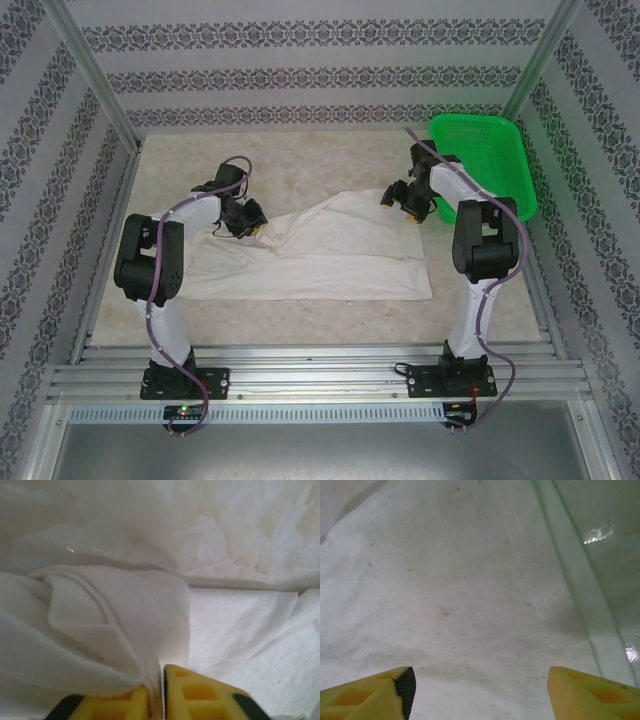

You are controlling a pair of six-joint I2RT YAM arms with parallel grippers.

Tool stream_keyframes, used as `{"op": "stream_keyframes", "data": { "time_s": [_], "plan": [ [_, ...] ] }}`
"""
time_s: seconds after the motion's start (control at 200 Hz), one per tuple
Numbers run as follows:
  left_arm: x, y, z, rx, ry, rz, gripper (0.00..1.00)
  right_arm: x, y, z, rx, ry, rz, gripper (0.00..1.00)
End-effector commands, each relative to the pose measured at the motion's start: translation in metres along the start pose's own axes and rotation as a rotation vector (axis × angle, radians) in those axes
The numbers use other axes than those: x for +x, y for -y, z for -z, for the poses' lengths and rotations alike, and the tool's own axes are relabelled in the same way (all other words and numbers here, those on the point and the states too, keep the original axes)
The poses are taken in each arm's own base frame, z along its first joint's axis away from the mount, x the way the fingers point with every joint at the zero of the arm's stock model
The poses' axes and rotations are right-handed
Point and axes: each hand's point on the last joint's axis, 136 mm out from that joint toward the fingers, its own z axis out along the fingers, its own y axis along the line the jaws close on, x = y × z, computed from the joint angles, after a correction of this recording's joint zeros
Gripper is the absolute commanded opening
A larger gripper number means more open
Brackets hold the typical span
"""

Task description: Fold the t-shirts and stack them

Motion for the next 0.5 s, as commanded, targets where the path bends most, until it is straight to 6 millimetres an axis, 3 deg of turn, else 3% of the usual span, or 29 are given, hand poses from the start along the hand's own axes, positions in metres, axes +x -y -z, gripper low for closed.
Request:
{"op": "stream_keyframes", "data": {
  "time_s": [0.0, 0.325, 0.495],
  "plan": [
    [-0.005, 0.013, 0.018, 0.039, 0.021, -0.031, 0.11, -0.015, 0.005, 0.013, 0.024, 0.04, -0.006, 0.71],
    [-0.011, 0.036, 0.061, 0.097, 0.074, -0.078, 0.06, -0.061, -0.006, 0.02, 0.056, 0.108, 0.0, 0.72],
    [-0.02, 0.051, 0.078, 0.125, 0.101, -0.097, 0.04, -0.075, -0.011, 0.016, 0.095, 0.124, 0.014, 0.72]
  ]
}}
